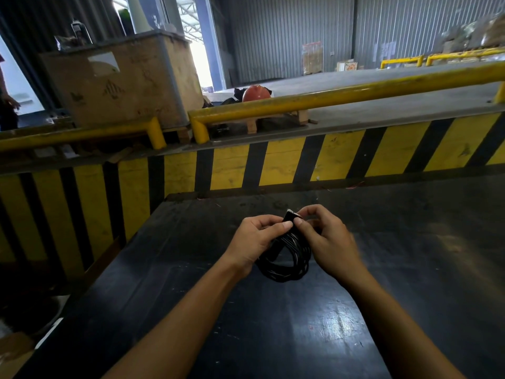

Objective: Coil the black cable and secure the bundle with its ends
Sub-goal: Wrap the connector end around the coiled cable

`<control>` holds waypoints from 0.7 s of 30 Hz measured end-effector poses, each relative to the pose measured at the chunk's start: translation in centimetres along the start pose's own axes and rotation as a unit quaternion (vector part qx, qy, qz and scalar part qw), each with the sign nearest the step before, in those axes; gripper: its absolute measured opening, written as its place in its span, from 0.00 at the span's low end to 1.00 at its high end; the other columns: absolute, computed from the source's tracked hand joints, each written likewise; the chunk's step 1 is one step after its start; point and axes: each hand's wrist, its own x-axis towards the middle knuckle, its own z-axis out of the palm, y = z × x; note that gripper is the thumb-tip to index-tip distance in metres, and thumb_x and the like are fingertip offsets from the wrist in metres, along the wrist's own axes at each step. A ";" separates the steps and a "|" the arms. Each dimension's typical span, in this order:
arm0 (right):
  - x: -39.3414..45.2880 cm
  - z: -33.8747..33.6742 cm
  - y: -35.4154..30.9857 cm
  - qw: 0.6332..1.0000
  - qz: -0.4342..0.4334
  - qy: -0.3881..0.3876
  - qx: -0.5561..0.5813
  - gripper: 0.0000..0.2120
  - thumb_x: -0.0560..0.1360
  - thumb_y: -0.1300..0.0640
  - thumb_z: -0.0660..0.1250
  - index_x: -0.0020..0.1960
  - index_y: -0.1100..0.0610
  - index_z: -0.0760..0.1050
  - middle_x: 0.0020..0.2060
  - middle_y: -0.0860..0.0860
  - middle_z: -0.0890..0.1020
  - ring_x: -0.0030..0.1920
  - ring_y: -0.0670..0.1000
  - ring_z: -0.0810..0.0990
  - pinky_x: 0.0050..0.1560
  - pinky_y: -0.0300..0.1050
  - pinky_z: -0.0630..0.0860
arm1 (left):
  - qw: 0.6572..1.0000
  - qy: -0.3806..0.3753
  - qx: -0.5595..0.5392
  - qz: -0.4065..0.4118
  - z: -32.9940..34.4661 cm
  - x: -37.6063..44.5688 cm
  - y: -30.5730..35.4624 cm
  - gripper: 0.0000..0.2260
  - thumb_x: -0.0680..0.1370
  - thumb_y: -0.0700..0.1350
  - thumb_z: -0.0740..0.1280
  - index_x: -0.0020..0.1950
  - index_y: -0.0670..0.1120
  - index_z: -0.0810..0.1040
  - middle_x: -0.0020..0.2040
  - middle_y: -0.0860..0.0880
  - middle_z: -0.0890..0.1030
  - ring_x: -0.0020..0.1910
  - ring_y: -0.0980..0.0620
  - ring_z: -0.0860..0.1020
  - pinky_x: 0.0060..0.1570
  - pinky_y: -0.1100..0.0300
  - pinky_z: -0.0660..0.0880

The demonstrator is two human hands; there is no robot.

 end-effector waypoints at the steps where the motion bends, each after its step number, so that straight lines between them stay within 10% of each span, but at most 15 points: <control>1: 0.0 0.0 -0.1 1.000 0.001 0.001 0.005 0.01 0.76 0.59 0.65 0.47 0.56 0.74 0.32 0.48 0.80 0.30 0.36 0.78 0.26 0.26 0.69 | 1.000 0.001 -0.002 -0.001 0.1 0.0 0.0 0.06 0.75 0.40 0.68 0.48 0.41 0.82 0.40 0.45 0.84 0.41 0.50 0.81 0.44 0.57 0.78; 13: -0.5 0.2 0.1 0.973 -0.131 -0.072 -0.173 0.15 0.68 0.57 0.73 0.53 0.55 0.75 0.58 0.48 0.73 0.57 0.43 0.73 0.52 0.19 0.63 | 0.992 0.114 -0.007 -0.060 -0.6 0.6 0.4 0.09 0.75 0.47 0.68 0.49 0.42 0.81 0.40 0.44 0.79 0.35 0.51 0.74 0.29 0.60 0.66; 17: -0.7 1.7 1.0 0.961 -0.153 -0.085 -0.213 0.14 0.68 0.59 0.71 0.52 0.52 0.74 0.65 0.52 0.70 0.66 0.51 0.70 0.61 0.43 0.74 | 0.990 0.121 -0.005 -0.065 -0.2 0.5 0.2 0.10 0.75 0.47 0.68 0.51 0.42 0.82 0.41 0.44 0.80 0.39 0.48 0.74 0.30 0.59 0.67; 21: -0.6 2.3 1.6 0.967 -0.155 -0.030 -0.202 0.08 0.71 0.56 0.69 0.50 0.51 0.76 0.62 0.52 0.73 0.61 0.51 0.74 0.55 0.46 0.77 | 0.991 0.121 0.002 -0.064 0.0 0.4 -0.2 0.08 0.76 0.47 0.67 0.48 0.44 0.83 0.42 0.43 0.81 0.40 0.47 0.75 0.32 0.58 0.68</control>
